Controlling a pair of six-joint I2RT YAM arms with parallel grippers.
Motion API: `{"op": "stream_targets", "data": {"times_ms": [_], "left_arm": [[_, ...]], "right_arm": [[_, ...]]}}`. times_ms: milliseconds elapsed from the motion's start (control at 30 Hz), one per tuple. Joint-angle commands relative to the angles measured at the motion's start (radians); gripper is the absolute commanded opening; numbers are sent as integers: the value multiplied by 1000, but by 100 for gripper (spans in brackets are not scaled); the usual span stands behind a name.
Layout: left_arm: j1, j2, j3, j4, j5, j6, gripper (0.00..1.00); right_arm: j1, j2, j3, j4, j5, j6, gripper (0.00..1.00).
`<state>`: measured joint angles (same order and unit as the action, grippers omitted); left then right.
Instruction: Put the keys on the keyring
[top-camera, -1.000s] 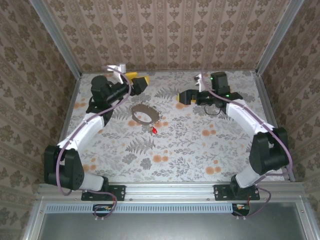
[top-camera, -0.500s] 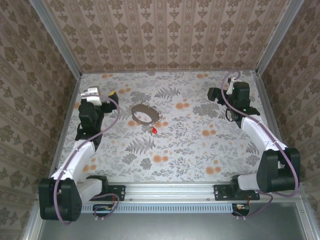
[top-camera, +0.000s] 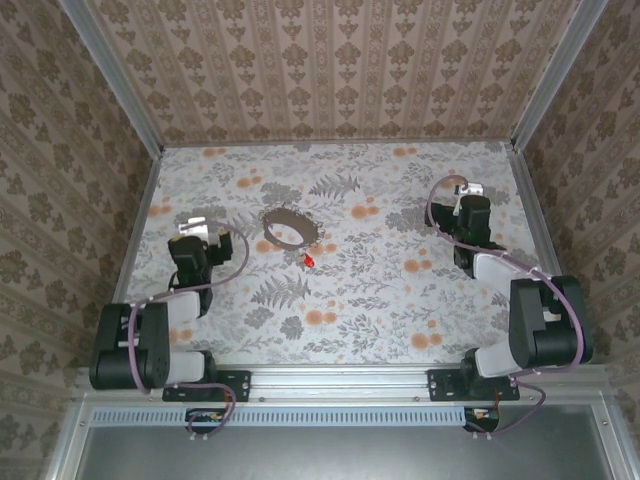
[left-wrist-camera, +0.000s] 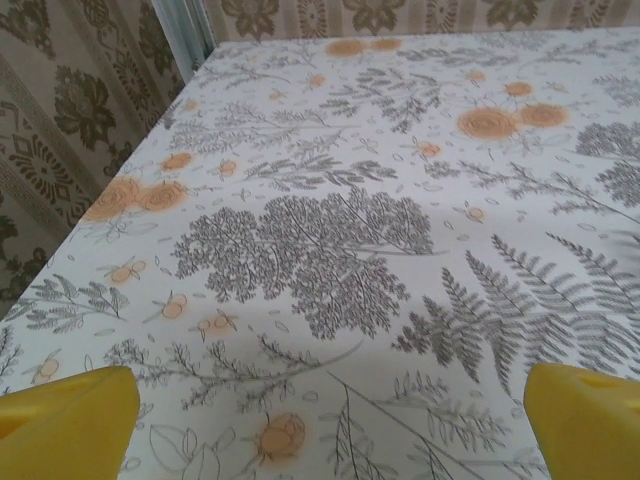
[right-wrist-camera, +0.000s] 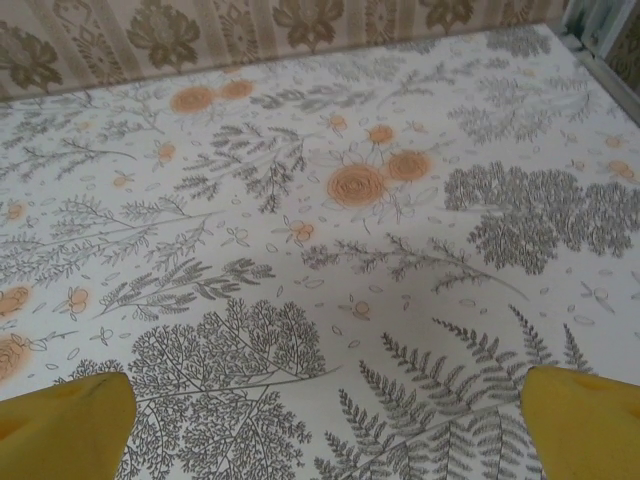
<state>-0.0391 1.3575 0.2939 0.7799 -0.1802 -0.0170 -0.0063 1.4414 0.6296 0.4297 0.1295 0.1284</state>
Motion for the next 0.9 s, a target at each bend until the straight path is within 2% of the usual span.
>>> {"op": "stream_targets", "data": {"times_ms": [0, 100, 167, 367, 467, 500, 533, 633, 767, 867], "left_arm": [[18, 73, -24, 227, 20, 16, 100], [24, 145, -5, 255, 36, 13, 100], [25, 183, -3, 302, 46, 25, 100], [30, 175, 85, 118, 94, 27, 100], [30, 174, 82, 123, 100, 27, 100], [31, 176, 82, 127, 105, 29, 100], [32, 176, 83, 123, 107, 29, 100], [30, 177, 94, 108, 125, 41, 100], [23, 180, 111, 75, 151, 64, 100], [20, 180, 116, 67, 158, 68, 100]], "right_arm": [[-12, -26, -17, 141, -58, -49, 100], [-11, -42, 13, 8, -44, -55, 100], [-12, -73, -23, 48, -27, -50, 100], [-18, -85, -55, 27, -28, -32, 100], [-20, -9, -154, 222, -6, -19, 100], [-19, 16, -200, 336, -30, -30, 100], [-8, 18, -208, 335, -49, -52, 100], [-4, 105, -264, 537, -115, -78, 100], [-3, 90, -213, 406, -150, -93, 100], [-3, 91, -217, 416, -130, -87, 100]]}}
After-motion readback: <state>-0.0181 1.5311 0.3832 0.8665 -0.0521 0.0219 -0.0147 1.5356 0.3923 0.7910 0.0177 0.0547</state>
